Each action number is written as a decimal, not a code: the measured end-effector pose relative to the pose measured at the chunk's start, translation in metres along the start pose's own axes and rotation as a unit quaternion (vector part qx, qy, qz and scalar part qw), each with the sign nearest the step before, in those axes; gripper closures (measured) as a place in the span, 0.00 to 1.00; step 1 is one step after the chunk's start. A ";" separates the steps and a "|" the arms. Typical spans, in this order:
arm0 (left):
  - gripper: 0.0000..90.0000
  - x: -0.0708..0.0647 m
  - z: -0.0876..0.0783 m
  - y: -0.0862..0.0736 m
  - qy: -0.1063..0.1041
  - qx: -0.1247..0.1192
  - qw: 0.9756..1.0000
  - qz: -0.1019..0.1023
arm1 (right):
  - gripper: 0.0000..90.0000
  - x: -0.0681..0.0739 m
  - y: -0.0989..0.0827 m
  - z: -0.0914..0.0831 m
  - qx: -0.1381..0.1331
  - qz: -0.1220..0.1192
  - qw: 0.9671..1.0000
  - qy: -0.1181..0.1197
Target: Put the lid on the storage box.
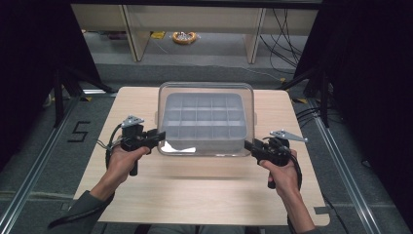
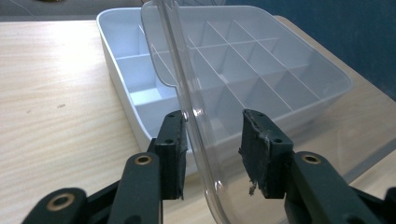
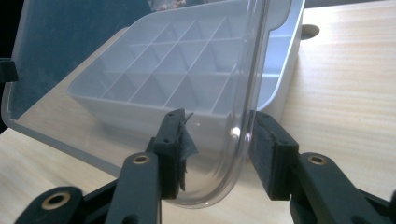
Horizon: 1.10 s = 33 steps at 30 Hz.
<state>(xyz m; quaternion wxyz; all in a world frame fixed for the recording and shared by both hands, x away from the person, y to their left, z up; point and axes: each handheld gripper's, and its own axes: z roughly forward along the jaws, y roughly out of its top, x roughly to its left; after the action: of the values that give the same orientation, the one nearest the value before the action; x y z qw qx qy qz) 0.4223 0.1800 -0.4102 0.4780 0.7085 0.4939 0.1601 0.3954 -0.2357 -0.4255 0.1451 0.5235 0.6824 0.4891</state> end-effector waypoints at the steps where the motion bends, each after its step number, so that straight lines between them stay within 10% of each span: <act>1: 0.67 0.000 0.001 0.002 0.002 0.002 1.000 0.000 | 0.65 0.001 0.003 0.000 0.004 0.008 1.000 0.000; 10: 0.66 0.007 0.019 0.017 -0.002 -0.009 1.000 0.016 | 0.66 -0.006 0.025 0.011 -0.007 0.013 1.000 -0.011; 11: 0.66 0.005 0.018 0.017 0.011 0.003 1.000 -0.008 | 0.66 -0.009 0.027 0.015 -0.011 -0.003 1.000 -0.015; 33: 0.65 0.030 0.050 0.033 0.037 0.007 0.999 -0.038 | 0.65 -0.012 0.039 0.052 0.000 0.010 1.000 -0.029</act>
<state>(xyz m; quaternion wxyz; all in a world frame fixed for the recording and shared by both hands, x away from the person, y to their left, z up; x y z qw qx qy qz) 0.4890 0.1778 -0.4151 0.4599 0.6864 0.5390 0.1641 0.4595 -0.2204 -0.4219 0.1598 0.5444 0.6728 0.4748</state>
